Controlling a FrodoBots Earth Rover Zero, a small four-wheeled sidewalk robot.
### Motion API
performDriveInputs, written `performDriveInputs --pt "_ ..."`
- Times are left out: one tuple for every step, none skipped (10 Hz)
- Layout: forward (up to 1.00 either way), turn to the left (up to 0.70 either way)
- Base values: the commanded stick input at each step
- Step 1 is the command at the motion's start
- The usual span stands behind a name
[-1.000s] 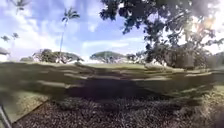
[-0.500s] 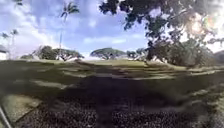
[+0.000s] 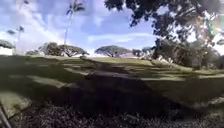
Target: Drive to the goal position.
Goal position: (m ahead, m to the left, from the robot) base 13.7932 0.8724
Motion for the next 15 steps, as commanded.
performDriveInputs --pt "0.70 0.00" --pt "0.70 0.00" --pt "0.70 0.00" --pt "0.70 0.00" --pt "0.70 0.00" --pt "0.70 0.00" --pt "0.70 0.00" --pt "0.70 0.00" --pt "0.70 0.00" --pt "0.70 0.00" --pt "0.70 0.00" --pt "0.70 0.00" --pt "0.70 0.00" --pt "0.70 0.00" --pt "0.70 0.00"
